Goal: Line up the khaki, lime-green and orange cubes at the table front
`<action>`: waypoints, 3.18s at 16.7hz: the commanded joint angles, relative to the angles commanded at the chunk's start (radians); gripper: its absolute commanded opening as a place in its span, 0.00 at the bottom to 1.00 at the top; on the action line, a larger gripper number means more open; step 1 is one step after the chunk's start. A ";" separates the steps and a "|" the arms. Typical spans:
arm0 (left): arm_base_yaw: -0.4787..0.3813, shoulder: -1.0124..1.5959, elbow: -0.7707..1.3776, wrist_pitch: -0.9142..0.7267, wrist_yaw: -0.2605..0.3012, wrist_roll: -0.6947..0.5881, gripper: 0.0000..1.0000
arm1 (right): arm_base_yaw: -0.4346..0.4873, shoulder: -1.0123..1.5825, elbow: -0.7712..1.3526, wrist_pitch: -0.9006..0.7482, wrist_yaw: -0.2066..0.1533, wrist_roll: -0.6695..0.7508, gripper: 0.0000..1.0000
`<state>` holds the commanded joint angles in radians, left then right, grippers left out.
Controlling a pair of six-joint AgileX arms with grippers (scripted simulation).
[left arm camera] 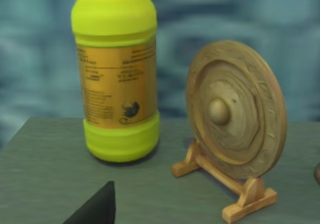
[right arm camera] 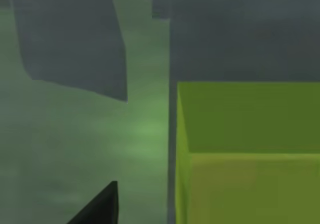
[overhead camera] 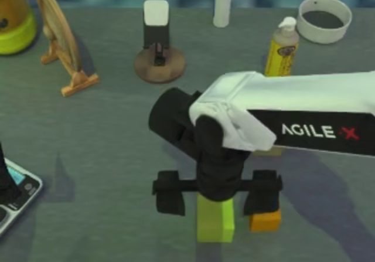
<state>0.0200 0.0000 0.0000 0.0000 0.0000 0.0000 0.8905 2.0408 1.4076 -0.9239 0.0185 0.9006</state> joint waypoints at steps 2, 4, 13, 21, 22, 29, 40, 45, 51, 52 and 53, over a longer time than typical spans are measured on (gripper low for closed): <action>0.000 0.000 0.000 0.000 0.000 0.000 1.00 | 0.003 -0.028 0.046 -0.084 0.000 0.000 1.00; 0.000 0.000 0.000 0.000 0.000 0.000 1.00 | 0.007 -0.055 0.087 -0.150 0.000 -0.002 1.00; 0.000 0.000 0.000 0.000 0.000 0.000 1.00 | -0.071 -0.009 0.177 -0.202 -0.003 -0.068 1.00; 0.000 0.000 0.000 0.000 0.000 0.000 1.00 | -0.413 0.210 0.522 -0.323 -0.014 -0.363 1.00; 0.000 0.000 0.000 0.000 0.000 0.000 1.00 | -0.424 0.219 0.533 -0.328 -0.015 -0.374 1.00; 0.000 0.000 0.000 0.000 0.000 0.000 1.00 | -0.424 0.229 0.499 -0.286 -0.015 -0.373 1.00; 0.000 0.000 0.000 0.000 0.000 0.000 1.00 | -0.424 0.309 0.321 -0.026 -0.014 -0.372 1.00; 0.000 0.000 0.000 0.000 0.000 0.000 1.00 | -0.424 0.309 0.321 -0.026 -0.014 -0.372 0.62; 0.000 0.000 0.000 0.000 0.000 0.000 1.00 | -0.424 0.309 0.321 -0.026 -0.014 -0.372 0.17; 0.000 0.000 0.000 0.000 0.000 0.000 1.00 | -0.424 0.309 0.321 -0.026 -0.014 -0.372 0.10; 0.000 0.000 0.000 0.000 0.000 0.000 1.00 | -0.424 0.309 0.321 -0.026 -0.014 -0.372 0.02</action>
<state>0.0200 0.0000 0.0000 0.0000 0.0000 0.0000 0.4661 2.3495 1.7291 -0.9502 0.0046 0.5281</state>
